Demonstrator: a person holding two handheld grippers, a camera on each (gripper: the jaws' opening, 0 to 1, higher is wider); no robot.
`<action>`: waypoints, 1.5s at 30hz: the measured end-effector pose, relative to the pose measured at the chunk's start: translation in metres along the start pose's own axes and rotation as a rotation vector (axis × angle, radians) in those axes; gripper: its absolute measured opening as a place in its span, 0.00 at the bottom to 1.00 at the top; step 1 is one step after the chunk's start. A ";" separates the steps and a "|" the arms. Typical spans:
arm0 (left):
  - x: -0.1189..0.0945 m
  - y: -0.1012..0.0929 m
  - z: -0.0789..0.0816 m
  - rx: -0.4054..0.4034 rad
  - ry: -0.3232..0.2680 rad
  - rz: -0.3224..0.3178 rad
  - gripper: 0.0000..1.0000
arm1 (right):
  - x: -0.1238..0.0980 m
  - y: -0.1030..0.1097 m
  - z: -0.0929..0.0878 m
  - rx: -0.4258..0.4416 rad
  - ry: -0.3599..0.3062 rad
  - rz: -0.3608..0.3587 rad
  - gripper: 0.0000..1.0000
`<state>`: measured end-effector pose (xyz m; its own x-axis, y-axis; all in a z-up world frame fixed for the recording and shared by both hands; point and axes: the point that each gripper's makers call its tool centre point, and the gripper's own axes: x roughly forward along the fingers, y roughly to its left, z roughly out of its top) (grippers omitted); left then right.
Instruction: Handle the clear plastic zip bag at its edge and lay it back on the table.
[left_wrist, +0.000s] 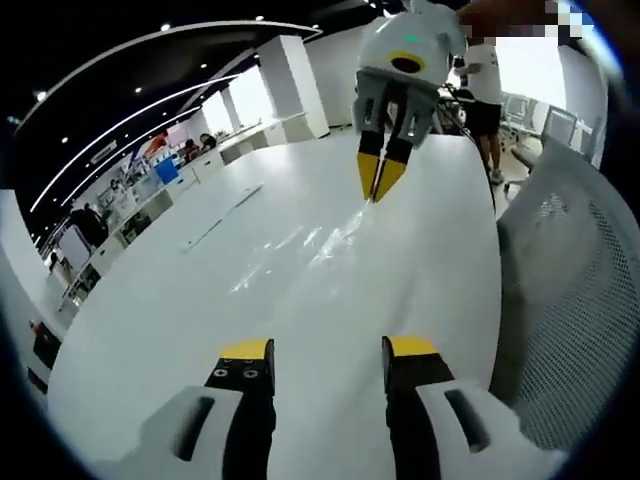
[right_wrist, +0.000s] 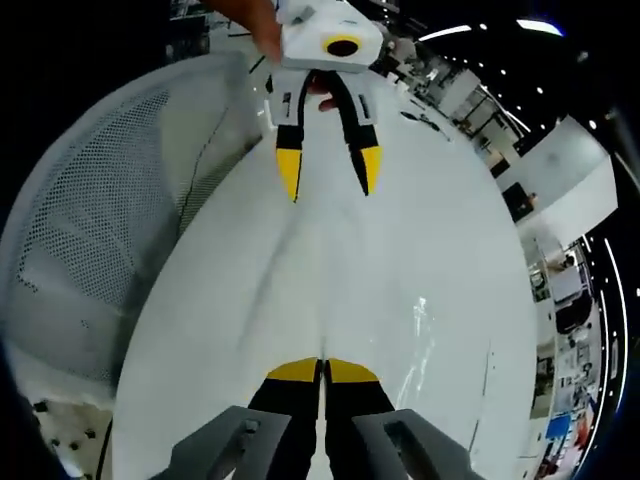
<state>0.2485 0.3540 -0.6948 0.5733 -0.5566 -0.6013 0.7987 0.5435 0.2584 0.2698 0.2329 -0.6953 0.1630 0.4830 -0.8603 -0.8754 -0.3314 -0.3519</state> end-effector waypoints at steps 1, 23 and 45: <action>0.001 0.000 -0.001 0.023 0.010 -0.002 0.38 | 0.000 0.001 0.001 -0.001 -0.002 0.001 0.00; 0.015 -0.004 0.000 0.145 0.012 -0.055 0.08 | -0.006 0.007 0.005 -0.005 -0.023 0.017 0.00; 0.014 -0.014 0.005 0.113 0.016 -0.122 0.00 | -0.004 0.009 0.002 0.281 -0.059 0.010 0.05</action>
<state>0.2465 0.3352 -0.7030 0.4683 -0.6038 -0.6450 0.8783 0.3975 0.2656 0.2604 0.2298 -0.6941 0.1345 0.5301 -0.8372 -0.9698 -0.1029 -0.2210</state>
